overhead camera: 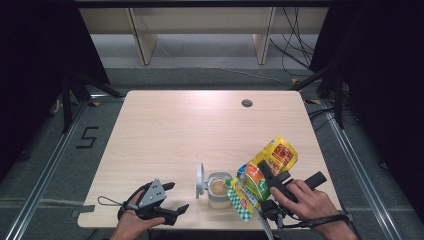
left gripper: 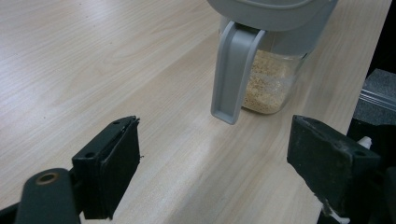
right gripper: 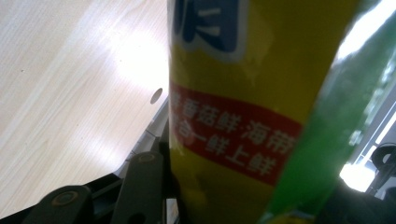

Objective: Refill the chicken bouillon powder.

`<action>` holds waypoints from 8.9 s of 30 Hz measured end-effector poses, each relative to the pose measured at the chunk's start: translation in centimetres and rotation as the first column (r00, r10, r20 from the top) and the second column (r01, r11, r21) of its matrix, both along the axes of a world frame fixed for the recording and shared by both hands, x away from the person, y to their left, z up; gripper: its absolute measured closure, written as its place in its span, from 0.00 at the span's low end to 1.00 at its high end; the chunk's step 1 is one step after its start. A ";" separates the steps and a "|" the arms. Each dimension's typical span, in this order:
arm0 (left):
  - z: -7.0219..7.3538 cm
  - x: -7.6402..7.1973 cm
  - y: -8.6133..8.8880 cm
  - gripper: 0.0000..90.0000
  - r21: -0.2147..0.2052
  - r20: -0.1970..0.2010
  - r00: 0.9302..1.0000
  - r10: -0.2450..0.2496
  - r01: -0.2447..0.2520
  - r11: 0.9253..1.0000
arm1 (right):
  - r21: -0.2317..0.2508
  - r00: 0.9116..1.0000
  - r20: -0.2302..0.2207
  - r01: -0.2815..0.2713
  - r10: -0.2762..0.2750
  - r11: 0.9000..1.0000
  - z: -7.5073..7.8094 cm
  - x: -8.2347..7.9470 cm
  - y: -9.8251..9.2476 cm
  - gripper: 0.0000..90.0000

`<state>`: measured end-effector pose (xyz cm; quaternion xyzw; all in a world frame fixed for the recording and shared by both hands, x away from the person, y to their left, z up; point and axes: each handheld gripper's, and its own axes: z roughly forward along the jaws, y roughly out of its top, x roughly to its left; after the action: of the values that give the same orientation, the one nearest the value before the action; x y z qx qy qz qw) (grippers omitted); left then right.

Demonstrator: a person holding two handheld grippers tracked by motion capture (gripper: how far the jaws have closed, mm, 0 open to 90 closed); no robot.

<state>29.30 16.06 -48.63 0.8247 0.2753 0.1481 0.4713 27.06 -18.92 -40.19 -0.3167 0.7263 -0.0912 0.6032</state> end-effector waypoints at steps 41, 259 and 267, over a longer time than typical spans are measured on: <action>0.0 0.0 0.0 0.18 0.006 0.001 1.000 0.000 0.000 1.000 | -0.008 1.000 -0.005 0.000 0.000 1.000 -0.3 0.0 0.1 0.70; 0.1 -0.1 0.1 0.18 -0.003 -0.006 1.000 0.012 -0.012 1.000 | 0.723 0.705 -0.648 0.688 0.289 -0.059 -6.3 4.2 -12.8 0.39; 0.1 0.0 0.1 0.18 0.008 -0.007 1.000 0.013 -0.013 1.000 | 0.636 0.641 -0.702 0.760 0.309 -0.131 -6.5 2.2 -12.9 0.35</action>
<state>29.32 16.21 -48.56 0.8252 0.2819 0.1495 0.4662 29.30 -31.80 -46.70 0.3798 0.7508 0.4677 0.2709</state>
